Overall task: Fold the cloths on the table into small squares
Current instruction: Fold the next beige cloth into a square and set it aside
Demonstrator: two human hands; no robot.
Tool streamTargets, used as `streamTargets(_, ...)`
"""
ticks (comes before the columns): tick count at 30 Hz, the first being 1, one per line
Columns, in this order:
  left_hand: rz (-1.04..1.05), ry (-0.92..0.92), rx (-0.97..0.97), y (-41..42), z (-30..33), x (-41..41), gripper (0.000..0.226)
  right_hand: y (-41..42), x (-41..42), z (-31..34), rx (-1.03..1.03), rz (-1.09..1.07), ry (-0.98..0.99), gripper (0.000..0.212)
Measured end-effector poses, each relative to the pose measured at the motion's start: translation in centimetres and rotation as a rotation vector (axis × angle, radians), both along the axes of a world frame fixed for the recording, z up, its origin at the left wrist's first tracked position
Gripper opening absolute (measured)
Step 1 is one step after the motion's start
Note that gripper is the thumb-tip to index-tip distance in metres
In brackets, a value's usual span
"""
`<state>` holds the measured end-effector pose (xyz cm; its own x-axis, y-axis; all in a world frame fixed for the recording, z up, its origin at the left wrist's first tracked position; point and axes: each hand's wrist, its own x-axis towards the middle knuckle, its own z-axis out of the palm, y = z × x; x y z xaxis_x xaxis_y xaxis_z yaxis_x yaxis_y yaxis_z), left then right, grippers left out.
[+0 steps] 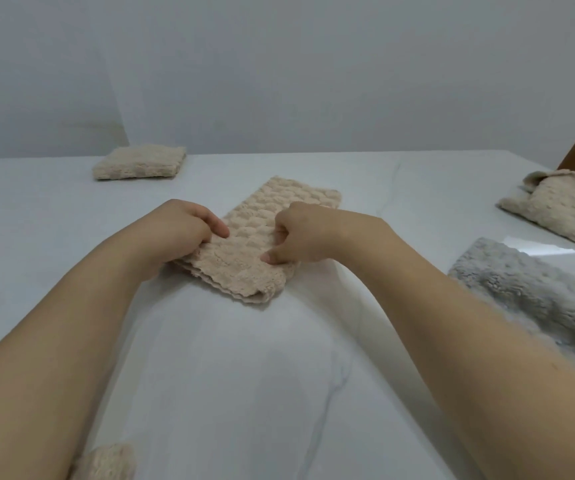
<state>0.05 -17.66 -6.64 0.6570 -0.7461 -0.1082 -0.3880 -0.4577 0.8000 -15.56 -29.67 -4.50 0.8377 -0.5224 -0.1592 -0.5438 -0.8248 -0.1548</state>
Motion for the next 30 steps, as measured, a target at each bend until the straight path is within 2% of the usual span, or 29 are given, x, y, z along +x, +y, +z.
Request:
streamTargets(3,-0.032,-0.049,0.017,0.0,-0.1,-0.2,0.040,-0.3,-0.3,0.1,-0.045,0.026,-0.013,0.027)
streamTargets(6,-0.091,-0.021,0.023,0.4,0.4,-0.6,0.046,0.1,-0.2,0.5,-0.087,0.072,-0.043,0.018)
streamTargets(9,-0.174,0.013,0.012,0.5,0.7,-0.7,0.049,1.3,-0.4,1.6,-0.012,0.076,0.049,0.014)
streamTargets(10,-0.198,0.010,0.021,0.6,0.7,-0.6,0.050,1.7,-0.5,2.1,0.034,0.056,0.111,0.018)
streamTargets(12,-0.260,0.034,0.052,0.9,0.7,-0.3,0.046,2.0,-0.8,2.7,0.111,0.003,0.238,0.050)
streamTargets(14,-0.354,0.100,0.120,1.4,1.1,-0.2,0.051,2.0,-0.8,2.7,0.086,-0.002,0.319,0.075)
streamTargets(16,-0.432,0.091,0.223,1.8,1.6,-0.4,0.076,1.8,-0.9,2.2,0.030,0.013,0.341,0.083)
streamTargets(18,-0.439,0.079,0.265,1.9,1.8,-0.8,0.082,1.6,-0.9,1.9,0.023,0.013,0.336,0.084)
streamTargets(24,-0.293,0.021,0.145,1.7,2.0,-1.3,0.040,1.6,-0.7,2.1,0.026,0.019,0.314,0.071)
streamTargets(27,-0.223,-0.106,0.131,1.5,1.8,-1.1,0.016,1.7,-0.7,2.2,0.022,0.027,0.320,0.069)
streamTargets(30,-0.193,-0.209,0.106,1.6,1.9,-0.8,0.027,2.0,-0.8,2.3,-0.005,0.024,0.345,0.065)
